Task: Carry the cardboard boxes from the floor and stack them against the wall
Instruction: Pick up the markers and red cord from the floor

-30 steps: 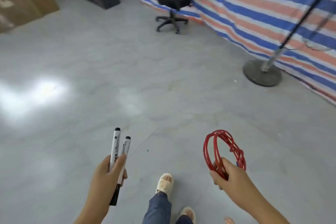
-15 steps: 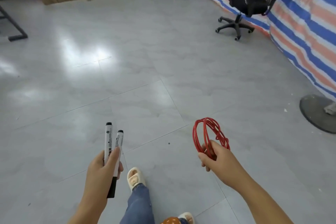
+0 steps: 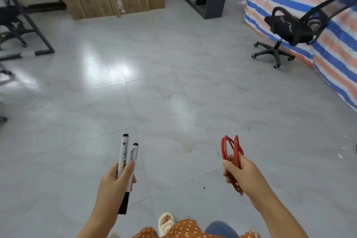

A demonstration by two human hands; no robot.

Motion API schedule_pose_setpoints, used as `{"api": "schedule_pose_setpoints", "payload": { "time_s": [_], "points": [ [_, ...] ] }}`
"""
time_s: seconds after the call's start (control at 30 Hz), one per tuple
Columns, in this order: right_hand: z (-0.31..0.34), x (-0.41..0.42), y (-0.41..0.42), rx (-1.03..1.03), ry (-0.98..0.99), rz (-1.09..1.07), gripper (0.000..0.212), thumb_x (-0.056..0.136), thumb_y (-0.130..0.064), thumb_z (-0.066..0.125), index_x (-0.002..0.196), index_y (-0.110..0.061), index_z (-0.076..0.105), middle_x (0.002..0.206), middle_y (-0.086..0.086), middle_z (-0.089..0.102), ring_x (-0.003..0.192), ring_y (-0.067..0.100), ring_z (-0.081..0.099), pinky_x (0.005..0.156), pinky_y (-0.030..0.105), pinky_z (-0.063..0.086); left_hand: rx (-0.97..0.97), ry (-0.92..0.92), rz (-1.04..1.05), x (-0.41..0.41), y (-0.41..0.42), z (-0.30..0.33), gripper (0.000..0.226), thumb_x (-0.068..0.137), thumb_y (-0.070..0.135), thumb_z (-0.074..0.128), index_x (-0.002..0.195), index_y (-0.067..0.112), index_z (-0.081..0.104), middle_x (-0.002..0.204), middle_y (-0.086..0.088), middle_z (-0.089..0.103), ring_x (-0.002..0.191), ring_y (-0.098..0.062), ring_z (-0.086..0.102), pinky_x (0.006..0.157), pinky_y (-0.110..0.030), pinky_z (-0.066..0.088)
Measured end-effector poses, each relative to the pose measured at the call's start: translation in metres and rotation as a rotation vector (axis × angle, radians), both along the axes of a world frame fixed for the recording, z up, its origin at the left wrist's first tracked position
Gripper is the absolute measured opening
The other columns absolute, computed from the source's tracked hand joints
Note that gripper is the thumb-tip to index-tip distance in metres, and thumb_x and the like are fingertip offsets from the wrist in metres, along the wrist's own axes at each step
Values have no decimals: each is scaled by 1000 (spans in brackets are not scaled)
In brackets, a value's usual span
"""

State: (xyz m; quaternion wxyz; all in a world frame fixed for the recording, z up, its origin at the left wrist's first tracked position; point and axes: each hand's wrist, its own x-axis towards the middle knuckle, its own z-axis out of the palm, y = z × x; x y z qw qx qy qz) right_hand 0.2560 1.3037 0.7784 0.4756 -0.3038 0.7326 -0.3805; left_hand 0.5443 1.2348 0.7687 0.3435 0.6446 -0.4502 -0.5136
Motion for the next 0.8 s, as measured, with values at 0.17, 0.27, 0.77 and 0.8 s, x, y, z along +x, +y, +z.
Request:
{"api": "schedule_pose_setpoints", "payload": {
  "time_s": [0.17, 0.27, 0.77, 0.8],
  "points": [
    [-1, 18, -68, 30, -52, 30, 8, 94, -20, 58, 99, -14, 59, 63, -1, 66, 57, 10, 62, 60, 21, 50, 17, 3, 71, 28, -56, -8, 37, 92, 34, 57, 70, 5, 57, 53, 1, 53, 55, -18, 43, 55, -28, 35],
    [-8, 20, -113, 69, -31, 40, 8, 94, -21, 57, 97, -14, 60, 63, -1, 66, 59, 12, 62, 63, 24, 51, 45, 8, 121, 35, -90, -17, 37, 92, 34, 57, 71, 3, 57, 52, 2, 52, 55, -18, 43, 55, -28, 34],
    [-17, -7, -466, 87, -23, 314, 7, 94, -13, 57, 99, -8, 59, 62, 2, 64, 53, 12, 59, 57, 22, 50, 14, 10, 421, 18, -353, -15, 40, 89, 41, 58, 76, 3, 59, 64, -7, 57, 60, -19, 47, 57, -30, 38],
    [-15, -6, -490, 87, -17, 341, 7, 94, -12, 57, 99, -8, 58, 61, 1, 63, 52, 12, 59, 56, 22, 49, 12, 9, 439, 16, -370, -14, 41, 89, 42, 57, 76, 3, 60, 64, -7, 57, 59, -19, 47, 56, -29, 38]
  ]
}}
